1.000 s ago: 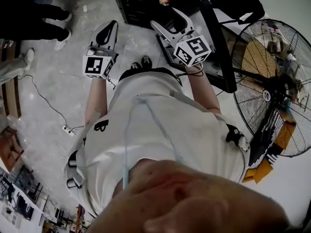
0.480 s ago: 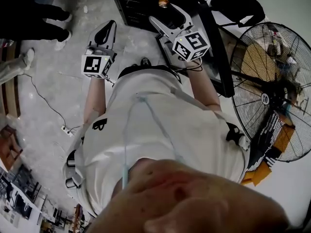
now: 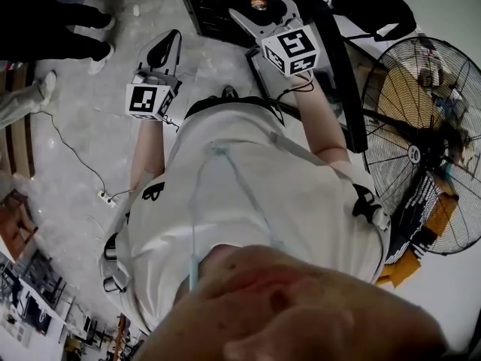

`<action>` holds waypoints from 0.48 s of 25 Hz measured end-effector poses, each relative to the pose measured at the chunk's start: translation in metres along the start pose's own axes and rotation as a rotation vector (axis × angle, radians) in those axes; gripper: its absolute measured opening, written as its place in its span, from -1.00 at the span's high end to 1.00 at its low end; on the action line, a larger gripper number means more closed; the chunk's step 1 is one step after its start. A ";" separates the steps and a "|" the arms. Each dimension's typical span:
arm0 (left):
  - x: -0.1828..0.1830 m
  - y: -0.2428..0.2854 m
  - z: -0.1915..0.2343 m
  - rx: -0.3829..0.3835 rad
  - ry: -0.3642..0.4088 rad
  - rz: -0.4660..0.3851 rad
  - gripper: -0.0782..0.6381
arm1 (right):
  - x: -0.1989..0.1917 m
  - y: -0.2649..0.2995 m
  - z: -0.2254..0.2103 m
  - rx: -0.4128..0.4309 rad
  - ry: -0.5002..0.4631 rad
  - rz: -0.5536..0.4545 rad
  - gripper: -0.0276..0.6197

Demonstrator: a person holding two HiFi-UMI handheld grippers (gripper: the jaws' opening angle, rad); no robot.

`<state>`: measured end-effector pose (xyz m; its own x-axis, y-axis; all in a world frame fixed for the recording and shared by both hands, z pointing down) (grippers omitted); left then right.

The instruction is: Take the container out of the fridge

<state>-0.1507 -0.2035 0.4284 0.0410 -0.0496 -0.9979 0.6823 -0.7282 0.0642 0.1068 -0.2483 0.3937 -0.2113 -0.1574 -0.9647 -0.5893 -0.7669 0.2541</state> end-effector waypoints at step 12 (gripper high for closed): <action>-0.001 -0.011 0.017 0.037 -0.035 -0.010 0.76 | -0.005 0.058 -0.010 -0.023 -0.284 0.162 -0.07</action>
<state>-0.1709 -0.2073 0.4292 0.0087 -0.0654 -0.9978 0.6548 -0.7538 0.0551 0.0814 -0.2982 0.4127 -0.5114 -0.1011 -0.8534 -0.5131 -0.7607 0.3976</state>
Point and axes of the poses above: the fingertips, and each gripper's own axes: y forward along the fingers, z to its left, x out of its top, the point moved 9 cm from there along -y, backward along the fingers, and after that the axes turned 3 degrees about z, right-handed, at the moved point
